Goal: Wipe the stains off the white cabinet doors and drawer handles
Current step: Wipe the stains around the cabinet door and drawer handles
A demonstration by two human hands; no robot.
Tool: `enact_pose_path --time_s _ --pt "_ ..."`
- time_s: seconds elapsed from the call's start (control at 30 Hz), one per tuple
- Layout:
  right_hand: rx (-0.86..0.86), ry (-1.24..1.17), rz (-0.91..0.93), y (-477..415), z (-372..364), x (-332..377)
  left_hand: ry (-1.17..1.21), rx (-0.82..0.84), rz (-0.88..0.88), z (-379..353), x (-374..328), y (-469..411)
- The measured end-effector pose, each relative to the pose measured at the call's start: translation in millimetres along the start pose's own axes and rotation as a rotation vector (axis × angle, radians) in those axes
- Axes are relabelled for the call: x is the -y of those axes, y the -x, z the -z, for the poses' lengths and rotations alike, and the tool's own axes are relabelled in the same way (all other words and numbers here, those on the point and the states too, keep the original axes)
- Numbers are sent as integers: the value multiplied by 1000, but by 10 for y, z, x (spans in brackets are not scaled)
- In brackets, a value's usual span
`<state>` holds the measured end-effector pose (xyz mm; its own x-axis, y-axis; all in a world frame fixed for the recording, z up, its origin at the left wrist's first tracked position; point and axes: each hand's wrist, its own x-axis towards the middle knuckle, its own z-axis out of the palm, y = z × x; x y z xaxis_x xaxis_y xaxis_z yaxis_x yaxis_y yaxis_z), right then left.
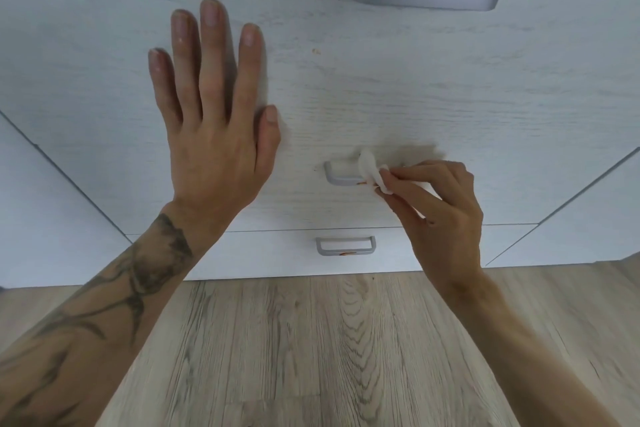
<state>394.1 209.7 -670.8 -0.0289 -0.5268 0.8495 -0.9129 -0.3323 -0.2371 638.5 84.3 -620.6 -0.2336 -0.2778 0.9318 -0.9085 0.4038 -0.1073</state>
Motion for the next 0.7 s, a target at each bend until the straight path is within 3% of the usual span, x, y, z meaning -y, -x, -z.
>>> enact_pose_path --time_s 0.2,0.37,0.53,0.7 --pt "-3 4 91 -60 6 -55 -23 -26 9 -37 -12 -4" --pt "-13 -49 -24 -22 12 -61 -25 -34 16 -56 -14 -5" --pt "59 -94 57 -78 51 -144 -36 -62 12 -78 -17 -16" --pt "60 -125 -30 -106 8 -83 -47 -56 25 -74 -21 -12"
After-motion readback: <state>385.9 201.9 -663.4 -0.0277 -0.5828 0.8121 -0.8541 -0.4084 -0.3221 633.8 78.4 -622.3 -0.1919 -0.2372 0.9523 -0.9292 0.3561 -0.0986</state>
